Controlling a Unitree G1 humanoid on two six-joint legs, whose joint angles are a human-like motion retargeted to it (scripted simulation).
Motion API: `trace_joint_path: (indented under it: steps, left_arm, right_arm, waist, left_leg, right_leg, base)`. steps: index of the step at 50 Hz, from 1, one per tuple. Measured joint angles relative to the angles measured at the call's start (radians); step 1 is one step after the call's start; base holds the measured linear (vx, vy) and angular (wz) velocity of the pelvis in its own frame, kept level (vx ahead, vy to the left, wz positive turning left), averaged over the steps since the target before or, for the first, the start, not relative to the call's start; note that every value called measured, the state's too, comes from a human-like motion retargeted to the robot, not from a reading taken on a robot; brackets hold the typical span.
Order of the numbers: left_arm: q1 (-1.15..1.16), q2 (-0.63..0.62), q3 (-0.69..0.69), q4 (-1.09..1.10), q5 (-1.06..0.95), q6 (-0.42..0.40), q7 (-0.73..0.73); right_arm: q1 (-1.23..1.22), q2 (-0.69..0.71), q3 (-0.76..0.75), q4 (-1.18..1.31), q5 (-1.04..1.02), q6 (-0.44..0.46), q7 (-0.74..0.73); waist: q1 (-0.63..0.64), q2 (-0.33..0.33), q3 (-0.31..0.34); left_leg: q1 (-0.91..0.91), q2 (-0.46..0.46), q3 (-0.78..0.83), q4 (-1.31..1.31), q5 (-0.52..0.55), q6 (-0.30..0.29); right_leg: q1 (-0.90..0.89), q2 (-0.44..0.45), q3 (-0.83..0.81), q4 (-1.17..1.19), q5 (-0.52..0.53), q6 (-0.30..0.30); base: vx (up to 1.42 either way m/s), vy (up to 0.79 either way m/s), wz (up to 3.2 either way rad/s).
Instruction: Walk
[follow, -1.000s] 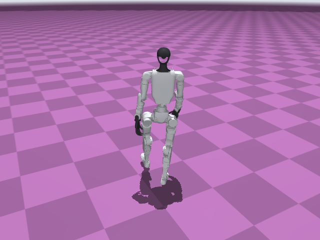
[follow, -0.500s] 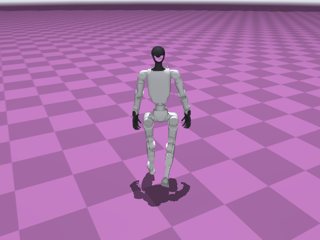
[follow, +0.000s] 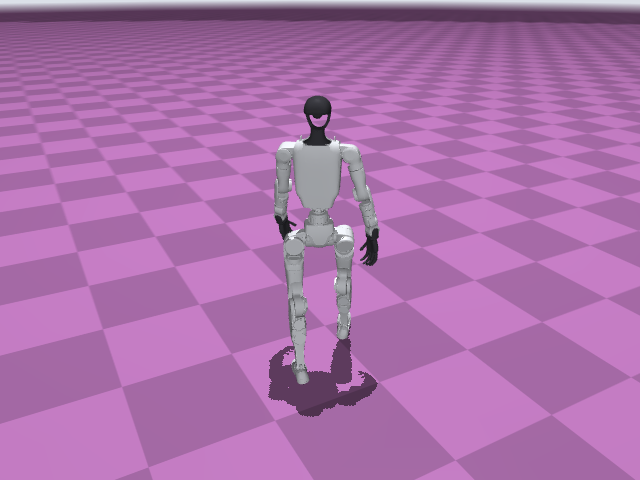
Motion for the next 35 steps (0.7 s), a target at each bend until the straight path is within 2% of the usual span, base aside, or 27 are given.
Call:
trace_joint_path:
  steps: [3,5,8,11,12,15,18,19,20,23,27,30,33,35]
  left_arm:
    - [0.04,-0.008,-0.009,0.0,0.051,0.011,0.03]
    - [0.064,0.001,-0.011,0.006,0.092,0.022,0.055]
    - [0.092,0.027,-0.037,0.01,0.169,0.049,0.072]
    - [0.14,0.045,-0.039,-0.006,0.253,0.065,0.097]
    - [0.161,0.048,-0.032,-0.013,0.273,0.065,0.106]
    - [0.234,0.051,-0.006,-0.024,0.296,0.057,0.125]
    - [0.306,0.049,0.03,-0.023,0.294,0.064,0.127]
    - [0.326,0.05,0.043,-0.019,0.292,0.069,0.128]
    - [0.344,0.052,0.057,-0.014,0.289,0.075,0.129]
    - [0.38,0.054,0.094,0.014,0.274,0.096,0.129]
    - [0.413,0.058,0.135,0.049,0.257,0.123,0.126]
    - [0.435,0.058,0.147,0.051,0.257,0.13,0.121]
    - [0.445,0.057,0.155,0.036,0.264,0.126,0.116]
    - [0.446,0.056,0.157,0.024,0.263,0.121,0.114]
  right_arm:
    - [-0.015,0.007,-0.01,0.021,0.008,0.007,-0.004]
    - [-0.037,0.015,-0.009,0.031,0.017,0.005,-0.021]
    - [-0.08,0.034,-0.014,0.047,0.034,-0.002,-0.04]
    - [-0.121,0.063,-0.005,0.046,0.03,-0.01,-0.048]
    - [-0.136,0.072,0.005,0.043,0.026,-0.012,-0.053]
    - [-0.183,0.097,0.044,0.033,0.01,-0.018,-0.075]
    - [-0.221,0.135,0.058,0.025,0.01,-0.034,-0.098]
    - [-0.231,0.149,0.061,0.019,0.017,-0.043,-0.104]
    - [-0.241,0.164,0.062,0.012,0.026,-0.053,-0.108]
    - [-0.274,0.195,0.07,-0.008,0.062,-0.081,-0.116]
    - [-0.315,0.219,0.081,-0.023,0.079,-0.103,-0.117]
    - [-0.325,0.226,0.092,-0.038,0.075,-0.111,-0.121]
    - [-0.323,0.226,0.097,-0.049,0.073,-0.116,-0.12]
    - [-0.319,0.222,0.1,-0.051,0.073,-0.117,-0.115]
  waist:
    - [-0.034,0.01,0.002]
    - [-0.041,-0.002,0.011]
    - [-0.061,-0.062,-0.01]
    - [-0.057,-0.098,-0.009]
    - [-0.052,-0.104,-0.001]
    - [-0.041,-0.108,0.019]
    - [0.004,-0.109,0.033]
    - [0.023,-0.107,0.04]
    - [0.039,-0.104,0.048]
    - [0.058,-0.089,0.066]
    - [0.041,-0.072,0.078]
    - [0.039,-0.091,0.067]
    - [0.059,-0.109,0.054]
    - [0.073,-0.109,0.048]
  left_leg:
    - [0.001,-0.03,-0.045,0.063,0.172,-0.036]
    - [-0.015,-0.056,-0.037,0.145,0.328,-0.074]
    - [-0.13,-0.12,0.11,0.347,0.547,-0.085]
    - [-0.241,-0.069,0.229,0.564,0.674,-0.085]
    - [-0.265,-0.05,0.236,0.614,0.677,-0.085]
    - [-0.329,-0.016,0.21,0.668,0.504,-0.085]
    - [-0.421,-0.062,0.128,0.605,0.434,-0.085]
    - [-0.44,-0.052,0.118,0.568,0.407,-0.067]
    - [-0.455,-0.031,0.119,0.528,0.379,-0.04]
    - [-0.492,-0.006,0.106,0.344,0.344,0.092]
    - [-0.529,-0.03,0.005,0.082,0.306,0.26]
    - [-0.547,-0.047,0.01,-0.107,0.295,0.374]
    - [-0.554,-0.05,0.035,-0.208,0.241,0.401]
    - [-0.556,-0.052,0.042,-0.205,0.267,0.409]
  right_leg:
    - [0.025,-0.051,-0.026,0.053,-0.007,-0.003]
    - [0.054,-0.058,-0.033,0.066,-0.026,-0.049]
    - [0.066,-0.173,-0.09,0.067,-0.042,-0.052]
    - [0.103,-0.189,-0.112,0.059,-0.064,-0.078]
    - [0.127,-0.178,-0.119,0.053,-0.075,-0.091]
    - [0.185,-0.13,-0.12,0.041,-0.103,-0.135]
    - [0.227,-0.089,-0.102,0.038,-0.129,-0.164]
    - [0.244,-0.069,-0.098,0.037,-0.139,-0.176]
    - [0.261,-0.049,-0.099,0.036,-0.149,-0.186]
    - [0.302,-0.017,-0.105,0.042,-0.177,-0.206]
    - [0.358,0.02,-0.118,0.045,-0.215,-0.238]
    - [0.396,0.012,-0.126,0.041,-0.242,-0.257]
    - [0.421,0.008,-0.099,0.053,-0.269,-0.273]
    - [0.436,0.022,-0.068,0.066,-0.277,-0.283]
  base:
    - [0.65,0.16,0.87]
    - [0.59,0.0,0.61]
    - [0.47,0.06,0.82]
    - [0.46,-0.16,0.46]
    - [0.56,-0.34,-0.24]
    - [0.54,-0.2,-0.24]
    - [0.48,-0.12,-0.63]
    - [0.54,-0.2,-0.86]
    - [0.46,-0.11,-0.6]
    - [0.47,0.01,-0.21]
    - [0.43,0.04,0.2]
    - [0.56,0.06,0.06]
    - [0.6,0.1,-0.27]
    - [0.53,0.11,-0.36]
